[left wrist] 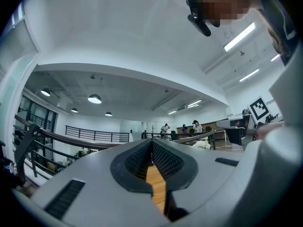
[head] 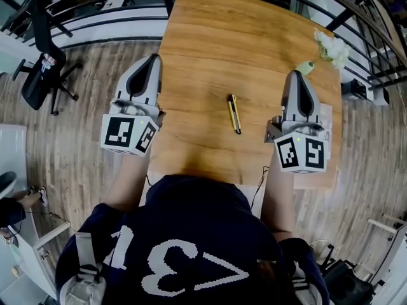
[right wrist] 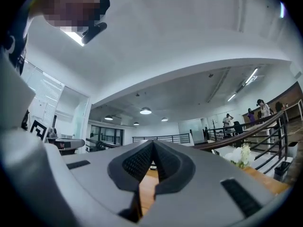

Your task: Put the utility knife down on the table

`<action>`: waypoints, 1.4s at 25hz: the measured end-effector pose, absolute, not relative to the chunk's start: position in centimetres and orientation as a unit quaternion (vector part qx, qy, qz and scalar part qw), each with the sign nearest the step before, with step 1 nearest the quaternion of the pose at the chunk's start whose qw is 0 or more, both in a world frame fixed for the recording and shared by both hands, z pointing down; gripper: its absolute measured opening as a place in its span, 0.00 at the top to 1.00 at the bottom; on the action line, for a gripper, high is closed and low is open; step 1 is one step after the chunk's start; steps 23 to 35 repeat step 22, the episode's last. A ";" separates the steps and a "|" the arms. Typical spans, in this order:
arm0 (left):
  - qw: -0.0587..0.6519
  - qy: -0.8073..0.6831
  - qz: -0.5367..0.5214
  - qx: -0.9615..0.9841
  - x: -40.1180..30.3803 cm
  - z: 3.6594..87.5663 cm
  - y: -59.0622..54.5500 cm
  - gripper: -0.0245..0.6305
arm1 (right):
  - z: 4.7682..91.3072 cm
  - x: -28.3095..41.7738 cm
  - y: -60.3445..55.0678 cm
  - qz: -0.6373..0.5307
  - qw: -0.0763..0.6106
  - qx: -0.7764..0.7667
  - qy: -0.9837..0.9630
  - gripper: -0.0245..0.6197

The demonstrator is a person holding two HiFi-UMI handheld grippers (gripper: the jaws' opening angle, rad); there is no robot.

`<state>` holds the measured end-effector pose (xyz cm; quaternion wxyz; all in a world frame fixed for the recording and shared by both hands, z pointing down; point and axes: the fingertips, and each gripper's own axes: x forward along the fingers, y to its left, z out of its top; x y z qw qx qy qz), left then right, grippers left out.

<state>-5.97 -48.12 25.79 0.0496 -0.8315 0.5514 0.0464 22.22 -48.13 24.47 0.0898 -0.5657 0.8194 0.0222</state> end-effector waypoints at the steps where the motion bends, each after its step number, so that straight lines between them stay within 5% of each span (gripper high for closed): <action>1: 0.053 0.551 0.047 -0.831 -6.0 25.4 -47.9 0.94 | 24.0 22.2 -47.9 0.024 0.094 -0.565 0.820 0.93; 35: 0.075 0.549 0.054 -0.831 -6.1 23.1 -45.4 0.94 | 20.9 21.6 -44.8 0.032 0.113 -0.555 0.824 0.93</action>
